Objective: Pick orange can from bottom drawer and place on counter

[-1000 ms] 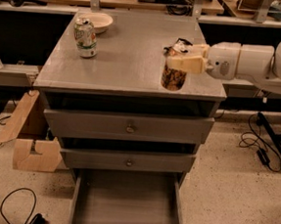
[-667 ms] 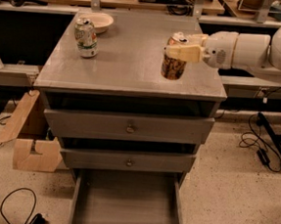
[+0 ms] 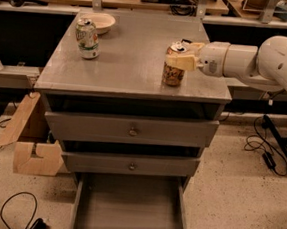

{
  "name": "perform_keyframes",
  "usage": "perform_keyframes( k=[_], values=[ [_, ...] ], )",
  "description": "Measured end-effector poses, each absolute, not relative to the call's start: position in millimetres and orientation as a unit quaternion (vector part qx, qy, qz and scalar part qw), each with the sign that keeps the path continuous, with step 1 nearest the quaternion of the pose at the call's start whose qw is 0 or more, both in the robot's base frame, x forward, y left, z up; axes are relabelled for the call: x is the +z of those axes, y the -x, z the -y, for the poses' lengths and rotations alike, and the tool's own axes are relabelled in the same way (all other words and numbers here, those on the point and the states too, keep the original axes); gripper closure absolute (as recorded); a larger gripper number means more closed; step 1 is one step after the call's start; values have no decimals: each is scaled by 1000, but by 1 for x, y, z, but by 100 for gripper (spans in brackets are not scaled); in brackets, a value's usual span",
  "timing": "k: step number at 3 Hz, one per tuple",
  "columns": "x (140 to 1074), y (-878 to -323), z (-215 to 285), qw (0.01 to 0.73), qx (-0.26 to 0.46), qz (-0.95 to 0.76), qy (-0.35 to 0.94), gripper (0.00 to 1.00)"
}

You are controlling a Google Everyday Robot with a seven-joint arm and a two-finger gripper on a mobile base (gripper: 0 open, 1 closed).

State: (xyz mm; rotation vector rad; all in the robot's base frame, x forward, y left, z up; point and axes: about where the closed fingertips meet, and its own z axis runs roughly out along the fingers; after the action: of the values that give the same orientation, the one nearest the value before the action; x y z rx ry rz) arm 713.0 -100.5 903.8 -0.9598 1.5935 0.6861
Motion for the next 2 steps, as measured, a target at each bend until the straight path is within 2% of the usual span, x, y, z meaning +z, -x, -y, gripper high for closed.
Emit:
perform_keyframes(
  k=[2],
  values=[
    [903, -713, 94, 546, 292, -670, 408, 59]
  ],
)
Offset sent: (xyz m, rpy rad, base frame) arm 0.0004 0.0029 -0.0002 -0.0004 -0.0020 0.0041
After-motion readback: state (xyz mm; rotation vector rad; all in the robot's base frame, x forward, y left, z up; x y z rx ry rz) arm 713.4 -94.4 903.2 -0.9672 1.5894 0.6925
